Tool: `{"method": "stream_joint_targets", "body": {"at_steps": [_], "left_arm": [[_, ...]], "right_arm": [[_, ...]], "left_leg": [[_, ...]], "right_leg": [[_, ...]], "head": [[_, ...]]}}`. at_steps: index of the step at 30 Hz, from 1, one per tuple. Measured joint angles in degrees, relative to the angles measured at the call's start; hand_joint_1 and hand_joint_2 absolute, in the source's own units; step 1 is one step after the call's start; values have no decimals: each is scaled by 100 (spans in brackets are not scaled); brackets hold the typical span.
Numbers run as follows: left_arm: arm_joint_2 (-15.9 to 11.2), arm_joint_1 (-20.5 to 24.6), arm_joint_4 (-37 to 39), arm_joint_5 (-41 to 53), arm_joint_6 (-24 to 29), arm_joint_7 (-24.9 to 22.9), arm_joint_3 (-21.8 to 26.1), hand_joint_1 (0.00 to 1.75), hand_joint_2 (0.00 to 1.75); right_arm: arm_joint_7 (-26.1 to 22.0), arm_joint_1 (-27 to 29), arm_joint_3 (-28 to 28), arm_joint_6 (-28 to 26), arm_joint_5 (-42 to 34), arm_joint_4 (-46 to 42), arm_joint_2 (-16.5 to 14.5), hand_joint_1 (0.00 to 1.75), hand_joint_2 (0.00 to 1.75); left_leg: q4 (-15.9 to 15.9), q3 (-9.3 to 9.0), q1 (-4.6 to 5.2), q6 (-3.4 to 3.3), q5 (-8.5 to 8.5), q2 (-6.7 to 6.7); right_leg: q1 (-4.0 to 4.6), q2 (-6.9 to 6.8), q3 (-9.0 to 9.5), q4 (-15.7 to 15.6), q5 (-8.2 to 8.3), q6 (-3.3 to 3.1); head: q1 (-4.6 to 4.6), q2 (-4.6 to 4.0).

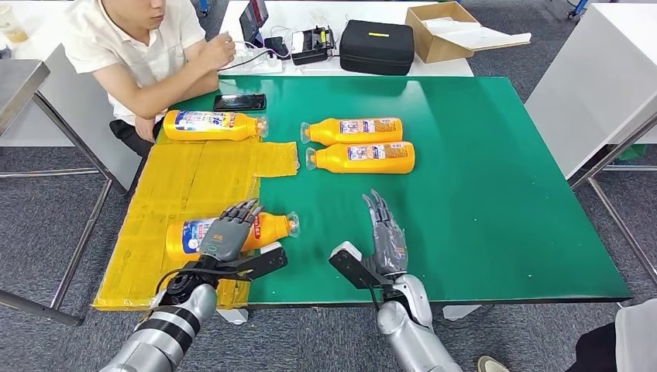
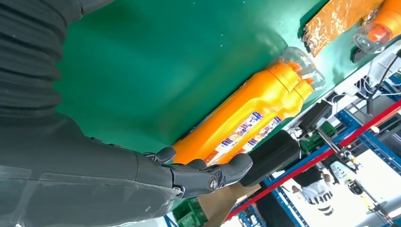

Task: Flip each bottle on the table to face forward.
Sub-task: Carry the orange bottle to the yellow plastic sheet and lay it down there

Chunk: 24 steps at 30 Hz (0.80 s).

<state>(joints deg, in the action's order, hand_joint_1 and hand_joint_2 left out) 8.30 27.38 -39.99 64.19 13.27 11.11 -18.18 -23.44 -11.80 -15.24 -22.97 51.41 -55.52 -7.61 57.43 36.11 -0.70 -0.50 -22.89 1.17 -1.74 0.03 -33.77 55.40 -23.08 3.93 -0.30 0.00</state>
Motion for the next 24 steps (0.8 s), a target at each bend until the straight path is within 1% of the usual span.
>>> {"method": "stream_joint_targets", "body": {"at_steps": [3, 5, 9, 13, 15, 18, 20, 22, 23, 24], "left_arm": [[74, -82, -88, -538, 32, 538, 3, 0, 175], [156, -193, -297, -992, 27, 847, 4, 0, 175], [341, -510, -1015, -1868, -145, 1135, -56, 0, 175], [454, -826, -1700, -2415, -291, 1227, -231, 0, 175], [489, -998, -2086, -2508, -189, 1259, -351, 0, 175], [499, -1192, -2569, -2290, 261, 1294, -556, 0, 175], [498, -1280, -2773, -2183, 488, 1304, -663, 0, 175], [496, -1354, -2910, -2137, 621, 1314, -732, 0, 175], [495, -1390, -2967, -2133, 662, 1317, -755, 0, 175], [495, -1427, -3019, -2147, 683, 1320, -773, 0, 175]], "right_arm": [[-39, -17, 9, -6, -1, 25, -1, 0, 175], [-60, -34, 10, -22, -3, 51, -3, 0, 175], [-110, -32, 10, -18, -103, 93, -9, 0, 175], [-209, 5, 14, 143, -339, 80, -10, 0, 175], [-244, 53, 22, 257, -466, 32, -9, 0, 175], [-366, 120, 60, 561, -789, -60, -10, 0, 175], [-411, 152, 77, 648, -875, -104, -8, 0, 175], [-328, 173, 84, 529, -684, -130, 9, 0, 175], [-185, 177, 85, 374, -425, -135, 33, 0, 175], [59, 175, 85, 176, -39, -137, 74, 0, 175]], "left_leg": [[1, 2, 0, 0, 0, -1], [1, 4, 0, 0, 0, 0], [1, 10, 1, 0, -1, 0], [1, 14, 1, 0, -2, -1], [1, 15, 1, 0, -3, -2], [0, 16, 0, 1, -3, -1], [0, 16, 0, 1, -3, -1], [0, 15, 0, 1, -2, -2], [0, 15, 1, 1, -2, -1], [0, 16, 1, 0, -2, -1]], "right_leg": [[0, 0, -2, 1, 1, 1], [0, 0, -4, 1, 0, 1], [0, 0, -10, 0, -1, 1], [0, 0, -15, 0, -2, 0], [0, 0, -17, 0, -2, 0], [0, 0, -18, 0, -2, -1], [0, 0, -18, 0, -2, -1], [0, 0, -18, 0, -2, -1], [0, 0, -18, 0, -2, -1], [0, 0, -17, 0, -2, -1]], "head": [[-1, 0], [0, 0], [0, 0], [-1, 0], [-1, 0], [-1, 0], [-1, 0], [-1, 0], [-1, 0], [-1, 0]]}}
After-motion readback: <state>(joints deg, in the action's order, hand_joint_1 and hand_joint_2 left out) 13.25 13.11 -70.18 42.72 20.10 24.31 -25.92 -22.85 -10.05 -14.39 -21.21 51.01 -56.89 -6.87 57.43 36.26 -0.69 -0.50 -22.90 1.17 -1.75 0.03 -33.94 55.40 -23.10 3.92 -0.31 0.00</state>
